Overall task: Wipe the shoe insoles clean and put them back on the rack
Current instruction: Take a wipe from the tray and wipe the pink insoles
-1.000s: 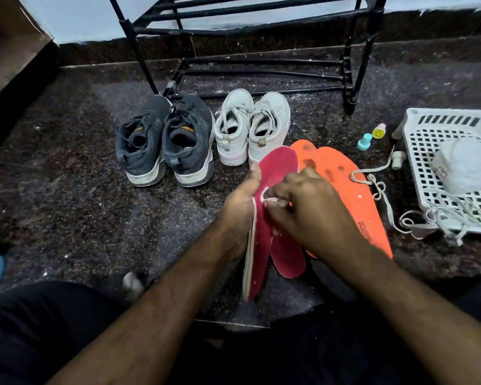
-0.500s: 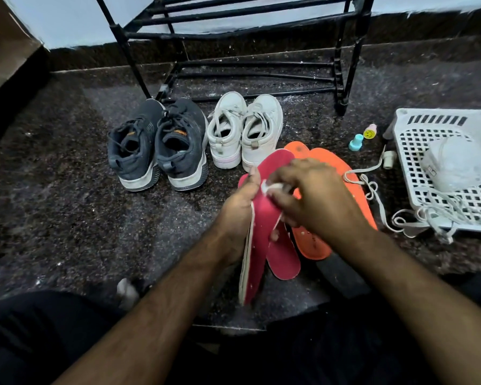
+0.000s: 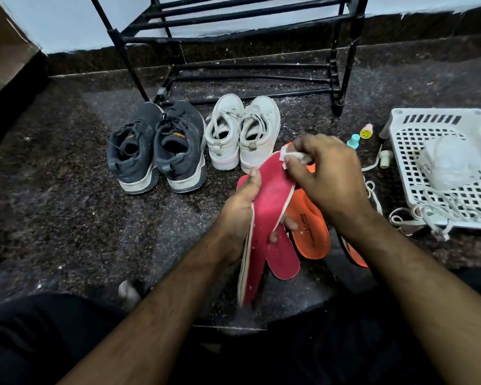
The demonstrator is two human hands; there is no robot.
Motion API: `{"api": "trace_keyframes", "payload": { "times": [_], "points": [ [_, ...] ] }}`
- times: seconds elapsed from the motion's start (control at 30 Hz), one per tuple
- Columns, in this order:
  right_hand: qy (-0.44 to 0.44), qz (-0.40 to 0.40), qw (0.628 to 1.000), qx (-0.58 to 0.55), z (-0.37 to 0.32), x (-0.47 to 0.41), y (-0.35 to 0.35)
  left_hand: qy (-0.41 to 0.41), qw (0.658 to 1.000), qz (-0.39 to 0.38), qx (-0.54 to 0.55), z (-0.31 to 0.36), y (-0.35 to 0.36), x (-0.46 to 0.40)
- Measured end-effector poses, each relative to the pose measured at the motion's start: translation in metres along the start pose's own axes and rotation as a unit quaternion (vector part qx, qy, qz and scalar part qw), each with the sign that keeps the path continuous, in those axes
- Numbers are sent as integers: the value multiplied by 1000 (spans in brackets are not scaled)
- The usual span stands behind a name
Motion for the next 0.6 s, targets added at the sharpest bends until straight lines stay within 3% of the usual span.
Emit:
{"api": "trace_keyframes", "payload": {
  "times": [0.07, 0.2, 0.3, 0.4, 0.53, 0.6],
  "points": [
    [-8, -21, 999, -31, -8, 7, 7, 0, 1000, -1, 16, 0, 1, -1],
    [-105, -139, 984, -42, -36, 29, 28, -12, 995, -15, 100, 1, 1, -2],
    [-65, -78, 994, 45, -16, 8, 13, 6, 999, -23, 39, 0, -1, -2],
    [-16, -24, 999, 42, -6, -1, 1, 13, 999, -17, 25, -1, -2, -3],
    [-80, -159, 984, -16, -35, 25, 21, 2, 994, -9, 108, -4, -5, -9],
    [-75, -179, 981, -20, -33, 24, 22, -4, 994, -5, 107, -6, -6, -10]
  ]
}}
Point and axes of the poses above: each hand's wrist, its own x-axis away from the middle knuckle, its own y-axis out of the palm, z = x × y, the point moved 3 cm from there along -x, towards the middle knuckle, and after that the axes turned 4 degrees about -z, right-handed, at the moved point
